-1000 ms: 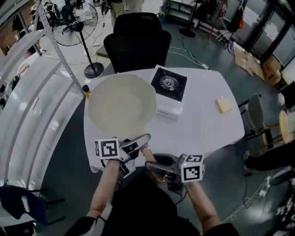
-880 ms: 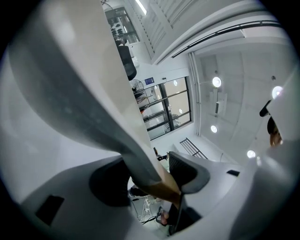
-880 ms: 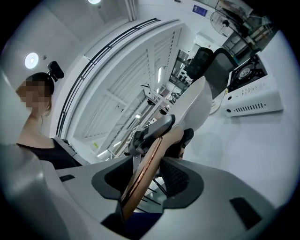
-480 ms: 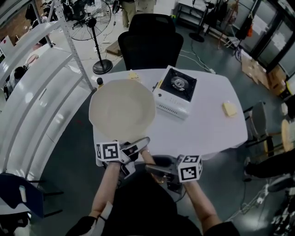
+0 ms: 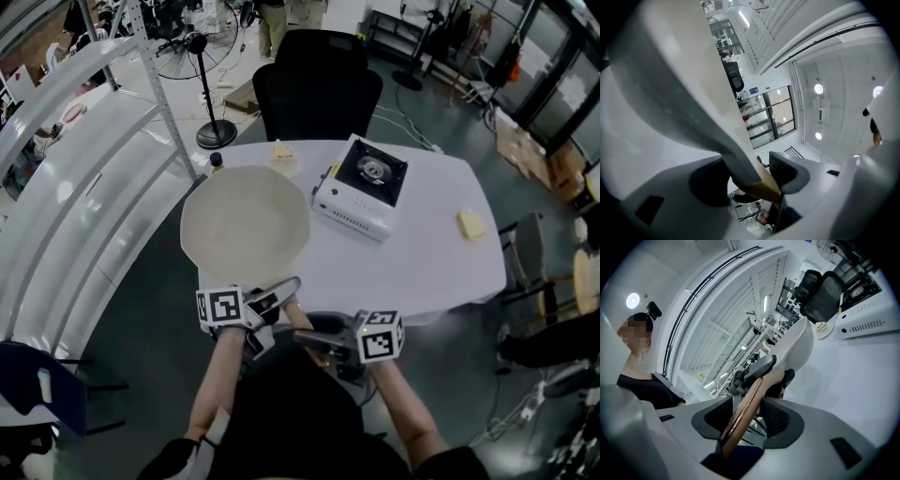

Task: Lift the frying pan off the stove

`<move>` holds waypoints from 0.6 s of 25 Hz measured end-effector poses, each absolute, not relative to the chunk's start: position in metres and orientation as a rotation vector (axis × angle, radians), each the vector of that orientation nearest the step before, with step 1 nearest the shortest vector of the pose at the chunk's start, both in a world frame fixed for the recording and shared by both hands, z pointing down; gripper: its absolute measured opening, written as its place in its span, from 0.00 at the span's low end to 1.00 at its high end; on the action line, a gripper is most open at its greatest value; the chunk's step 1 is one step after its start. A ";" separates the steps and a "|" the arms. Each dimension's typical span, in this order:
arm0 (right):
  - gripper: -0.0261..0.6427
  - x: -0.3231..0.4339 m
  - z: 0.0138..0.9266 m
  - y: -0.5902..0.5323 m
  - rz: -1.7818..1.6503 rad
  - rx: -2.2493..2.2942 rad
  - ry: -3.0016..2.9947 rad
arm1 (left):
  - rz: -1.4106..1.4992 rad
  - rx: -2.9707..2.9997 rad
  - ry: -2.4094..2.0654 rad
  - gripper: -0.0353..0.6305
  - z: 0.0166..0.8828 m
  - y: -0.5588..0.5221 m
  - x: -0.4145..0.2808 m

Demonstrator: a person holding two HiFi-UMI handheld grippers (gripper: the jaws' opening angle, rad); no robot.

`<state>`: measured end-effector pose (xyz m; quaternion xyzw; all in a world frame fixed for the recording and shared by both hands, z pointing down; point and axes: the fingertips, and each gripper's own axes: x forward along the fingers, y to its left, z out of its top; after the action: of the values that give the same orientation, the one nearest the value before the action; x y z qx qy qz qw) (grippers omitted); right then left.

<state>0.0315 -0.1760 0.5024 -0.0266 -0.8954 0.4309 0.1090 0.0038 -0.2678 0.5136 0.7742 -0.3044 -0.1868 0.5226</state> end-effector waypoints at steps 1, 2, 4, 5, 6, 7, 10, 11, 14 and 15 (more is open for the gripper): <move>0.33 0.031 0.505 -0.175 1.261 -0.081 -2.627 | -0.449 1.850 -0.730 0.42 0.516 -0.266 0.003; 0.33 0.030 0.508 -0.174 1.256 -0.084 -2.621 | -0.450 1.847 -0.732 0.42 0.520 -0.266 0.002; 0.33 0.029 0.512 -0.174 1.256 -0.092 -2.610 | -0.449 1.839 -0.736 0.42 0.524 -0.266 0.001; 0.33 0.029 0.512 -0.175 1.259 -0.095 -2.606 | -0.443 1.835 -0.745 0.42 0.525 -0.266 -0.001; 0.33 0.028 0.512 -0.176 1.260 -0.097 -2.604 | -0.430 1.829 -0.764 0.42 0.526 -0.266 -0.003; 0.33 0.028 0.512 -0.176 1.262 -0.098 -2.604 | -0.415 1.824 -0.784 0.42 0.528 -0.266 -0.006; 0.33 0.027 0.514 -0.176 1.273 -0.104 -2.603 | -0.442 1.810 -0.774 0.42 0.530 -0.265 -0.006; 0.33 0.026 0.513 -0.175 1.274 -0.114 -2.605 | -0.446 1.805 -0.770 0.42 0.530 -0.264 -0.007; 0.33 0.023 0.515 -0.174 1.260 -0.133 -2.606 | -0.461 1.816 -0.748 0.42 0.529 -0.264 -0.006; 0.33 0.025 0.518 -0.175 1.262 -0.124 -2.599 | -0.458 1.818 -0.749 0.42 0.529 -0.265 -0.005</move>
<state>0.0252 -0.1749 0.5179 -0.0427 -0.8917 0.4330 0.1245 -0.0045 -0.2655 0.5295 0.7622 -0.3140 -0.1919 0.5326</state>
